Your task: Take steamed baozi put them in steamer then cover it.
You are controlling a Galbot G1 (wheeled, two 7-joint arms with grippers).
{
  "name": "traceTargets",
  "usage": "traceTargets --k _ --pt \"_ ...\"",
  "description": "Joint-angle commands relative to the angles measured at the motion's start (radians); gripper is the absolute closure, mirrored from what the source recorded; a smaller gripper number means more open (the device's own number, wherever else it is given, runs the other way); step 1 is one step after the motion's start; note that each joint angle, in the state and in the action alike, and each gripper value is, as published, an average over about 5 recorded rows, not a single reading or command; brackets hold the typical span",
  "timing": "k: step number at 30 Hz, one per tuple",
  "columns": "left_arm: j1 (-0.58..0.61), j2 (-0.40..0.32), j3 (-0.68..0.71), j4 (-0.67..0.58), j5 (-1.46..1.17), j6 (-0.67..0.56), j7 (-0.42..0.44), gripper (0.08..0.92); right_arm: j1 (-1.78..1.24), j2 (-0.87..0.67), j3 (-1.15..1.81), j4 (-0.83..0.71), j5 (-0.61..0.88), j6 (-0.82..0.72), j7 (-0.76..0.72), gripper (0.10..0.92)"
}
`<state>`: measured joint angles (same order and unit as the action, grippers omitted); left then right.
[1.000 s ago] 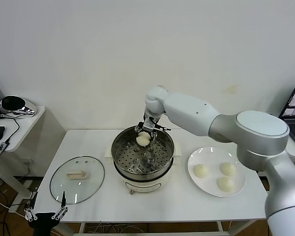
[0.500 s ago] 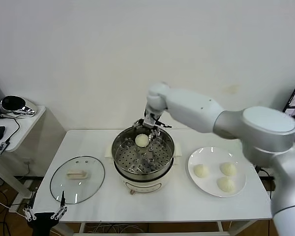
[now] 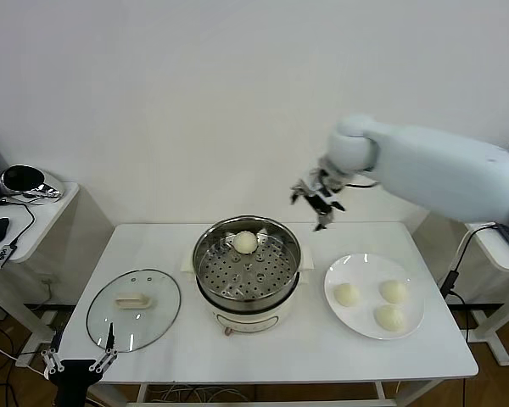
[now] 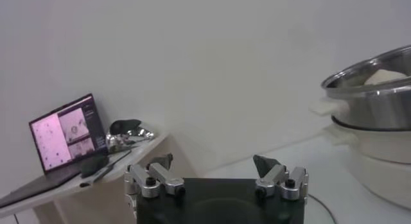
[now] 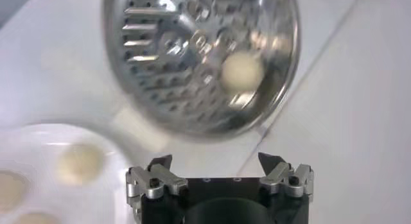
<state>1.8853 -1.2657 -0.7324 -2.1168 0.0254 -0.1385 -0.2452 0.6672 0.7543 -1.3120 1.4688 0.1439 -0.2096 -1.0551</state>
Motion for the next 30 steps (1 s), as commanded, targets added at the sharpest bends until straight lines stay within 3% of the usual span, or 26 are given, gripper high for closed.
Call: traceTargets --k 1,14,30 --pt "0.001 0.005 -0.001 -0.001 0.002 0.004 0.001 0.177 -0.120 -0.271 0.019 0.152 -0.031 -0.145 0.016 0.203" --pt "-0.001 -0.007 -0.021 0.010 0.004 0.009 0.005 0.177 -0.468 -0.165 0.209 -0.010 -0.125 -0.099 0.066 0.203" --pt "0.001 -0.018 -0.028 0.025 0.007 0.007 0.005 0.177 -0.628 0.016 0.339 -0.227 -0.187 -0.058 0.073 0.203"
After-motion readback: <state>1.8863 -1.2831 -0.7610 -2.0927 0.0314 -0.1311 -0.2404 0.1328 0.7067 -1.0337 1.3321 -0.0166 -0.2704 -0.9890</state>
